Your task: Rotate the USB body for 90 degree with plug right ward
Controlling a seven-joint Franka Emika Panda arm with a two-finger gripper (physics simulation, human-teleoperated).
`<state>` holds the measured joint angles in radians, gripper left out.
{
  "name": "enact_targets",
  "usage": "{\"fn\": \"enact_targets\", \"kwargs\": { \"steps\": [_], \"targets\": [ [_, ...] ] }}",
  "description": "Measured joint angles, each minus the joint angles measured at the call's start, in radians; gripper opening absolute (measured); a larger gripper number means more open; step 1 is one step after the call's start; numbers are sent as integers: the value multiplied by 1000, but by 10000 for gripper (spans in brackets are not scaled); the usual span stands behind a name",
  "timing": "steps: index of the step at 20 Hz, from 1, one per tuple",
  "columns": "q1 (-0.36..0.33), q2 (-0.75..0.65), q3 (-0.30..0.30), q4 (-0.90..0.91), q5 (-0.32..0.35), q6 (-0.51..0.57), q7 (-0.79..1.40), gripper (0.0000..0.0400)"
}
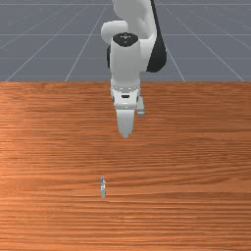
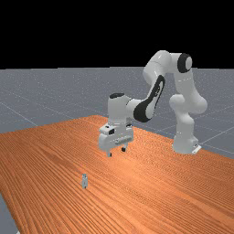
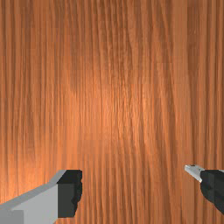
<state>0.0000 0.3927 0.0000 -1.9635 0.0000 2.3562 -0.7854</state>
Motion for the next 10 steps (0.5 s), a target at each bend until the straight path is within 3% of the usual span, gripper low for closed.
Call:
{"fn": "enact_targets", "kwargs": {
  "steps": [1, 2, 3, 5, 6, 9, 10],
  "targets": [
    [0, 0, 0, 0, 0, 0, 0, 243],
    [0, 0, 0, 0, 0, 0, 0, 148],
    [0, 0, 0, 0, 0, 0, 0, 90],
    [0, 0, 0, 0, 0, 0, 0, 33],
    [1, 78, 0, 133, 0, -61, 0, 20],
    [0, 195, 0, 329, 0, -149, 0, 5],
    [17, 200, -17, 316, -30, -109, 27, 3]
  ]
}}
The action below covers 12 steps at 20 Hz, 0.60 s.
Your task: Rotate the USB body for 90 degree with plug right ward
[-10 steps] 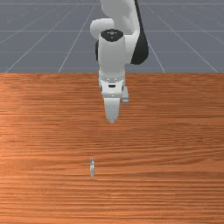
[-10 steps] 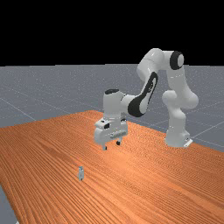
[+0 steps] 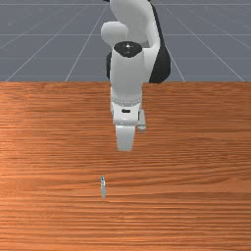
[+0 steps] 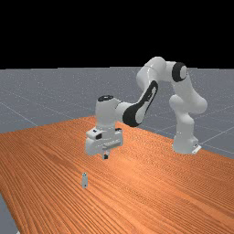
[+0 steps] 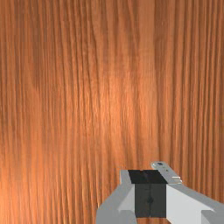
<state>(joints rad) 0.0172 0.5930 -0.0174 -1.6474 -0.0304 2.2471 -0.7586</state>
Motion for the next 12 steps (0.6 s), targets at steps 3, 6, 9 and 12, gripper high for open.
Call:
{"fn": "enact_targets", "kwargs": {
  "steps": [3, 6, 9, 12],
  "targets": [
    [19, -181, -17, -315, -49, 118, 47, 1],
    [13, -346, -8, -567, -54, 206, 48, 0],
    [-22, -346, -30, -567, -52, 211, -25, 0],
    [-59, -338, -55, -558, -59, 214, -80, 0]
  ]
}}
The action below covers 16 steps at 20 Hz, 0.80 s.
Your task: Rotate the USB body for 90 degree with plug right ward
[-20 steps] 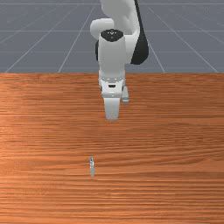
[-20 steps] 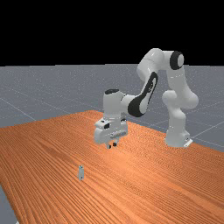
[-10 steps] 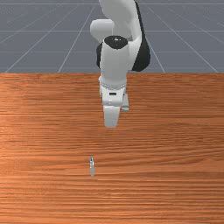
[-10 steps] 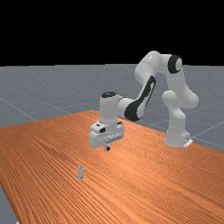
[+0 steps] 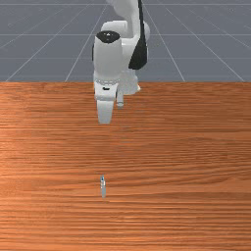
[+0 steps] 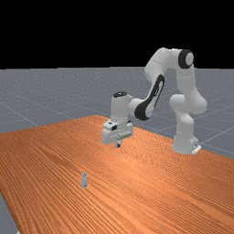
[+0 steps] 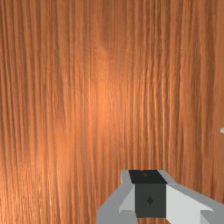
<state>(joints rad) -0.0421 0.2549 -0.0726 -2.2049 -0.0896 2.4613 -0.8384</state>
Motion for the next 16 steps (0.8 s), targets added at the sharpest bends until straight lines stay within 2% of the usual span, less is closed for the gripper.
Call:
{"fn": "enact_targets", "kwargs": {
  "steps": [2, 3, 7, 8, 12, 14, 16],
  "targets": [
    [-24, 8, -14, 10, 1, 1, -39, 0],
    [-69, 18, 1, 26, 54, -4, -183, 0],
    [-152, 59, -27, 87, 74, -19, -315, 0],
    [-153, 101, -40, 162, 72, -85, -255, 0],
    [-147, 295, -30, 490, 81, -244, -232, 0],
    [-144, 351, -24, 581, 87, -267, -227, 0],
    [-143, 448, -21, 754, 89, -356, -219, 0]
  ]
}}
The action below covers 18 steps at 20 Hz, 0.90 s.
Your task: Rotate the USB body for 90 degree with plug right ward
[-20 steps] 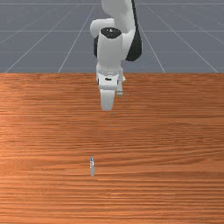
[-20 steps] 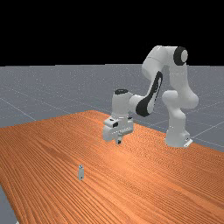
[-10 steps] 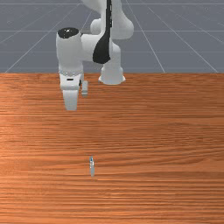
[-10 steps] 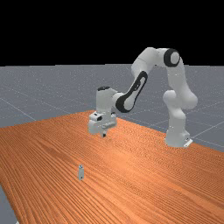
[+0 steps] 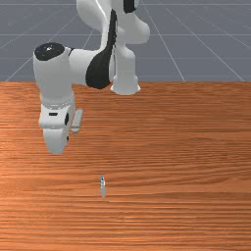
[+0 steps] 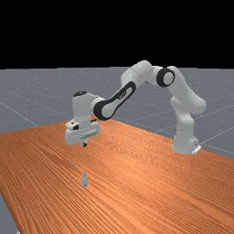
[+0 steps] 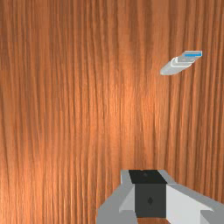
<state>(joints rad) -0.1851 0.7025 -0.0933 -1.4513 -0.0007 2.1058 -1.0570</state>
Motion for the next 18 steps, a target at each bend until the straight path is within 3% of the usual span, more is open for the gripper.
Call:
{"fn": "enact_targets", "kwargs": {
  "steps": [3, 4, 6, 10, 12, 15, 18],
  "targets": [
    [0, 118, 7, 205, 6, -77, 8, 0],
    [1, 102, 9, 168, 9, -38, 7, 0],
    [-5, 291, 13, 511, 11, -201, 16, 0],
    [-7, 441, 13, 600, 10, -169, 23, 0],
    [-12, 567, 14, 727, 9, -184, 28, 0],
    [-14, 616, 13, 788, 8, -214, 29, 0],
    [26, 537, 9, 632, 17, -141, 118, 0]
  ]
}}
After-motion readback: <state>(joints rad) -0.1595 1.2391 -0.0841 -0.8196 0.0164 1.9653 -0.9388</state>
